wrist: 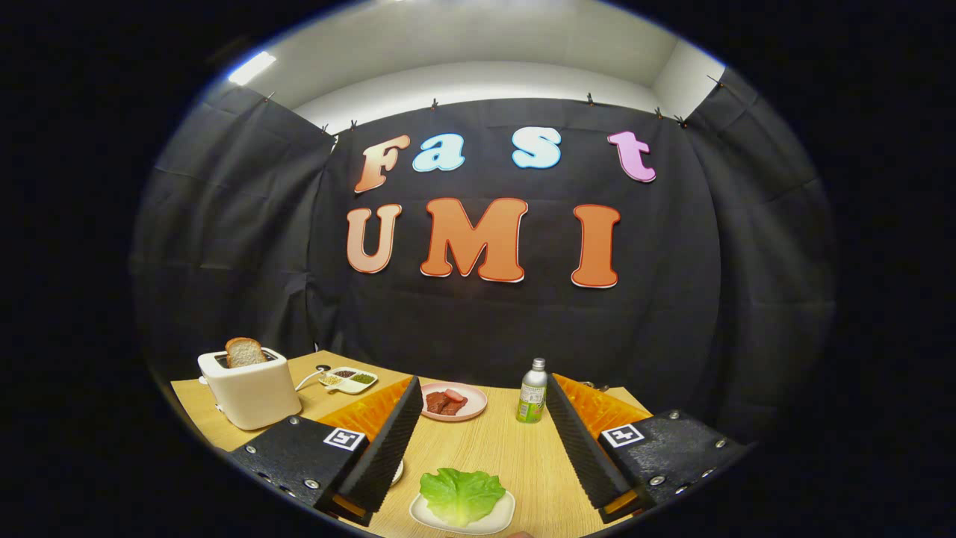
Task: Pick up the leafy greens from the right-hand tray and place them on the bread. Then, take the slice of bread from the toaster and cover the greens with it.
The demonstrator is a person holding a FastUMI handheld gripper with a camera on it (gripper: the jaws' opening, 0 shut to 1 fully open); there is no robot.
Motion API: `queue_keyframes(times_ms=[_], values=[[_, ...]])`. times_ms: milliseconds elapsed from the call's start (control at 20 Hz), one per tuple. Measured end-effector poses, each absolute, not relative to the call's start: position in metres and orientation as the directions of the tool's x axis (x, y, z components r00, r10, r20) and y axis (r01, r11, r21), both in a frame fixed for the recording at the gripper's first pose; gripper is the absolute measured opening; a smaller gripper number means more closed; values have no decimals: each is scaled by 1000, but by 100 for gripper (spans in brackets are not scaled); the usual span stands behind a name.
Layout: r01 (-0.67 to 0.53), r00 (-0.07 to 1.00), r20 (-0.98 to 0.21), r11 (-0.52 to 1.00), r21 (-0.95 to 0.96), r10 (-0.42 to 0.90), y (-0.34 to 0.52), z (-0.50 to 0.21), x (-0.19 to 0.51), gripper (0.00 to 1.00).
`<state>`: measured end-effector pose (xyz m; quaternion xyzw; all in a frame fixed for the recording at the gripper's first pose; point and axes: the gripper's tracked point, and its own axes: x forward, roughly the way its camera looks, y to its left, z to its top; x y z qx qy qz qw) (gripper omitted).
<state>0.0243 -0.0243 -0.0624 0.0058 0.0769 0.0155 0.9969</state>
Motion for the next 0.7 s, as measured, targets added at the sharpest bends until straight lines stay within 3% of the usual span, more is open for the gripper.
queue_keyframes(times_ms=[700], values=[[-82,877,-473,996,33,87,-6,-165,42,99]])
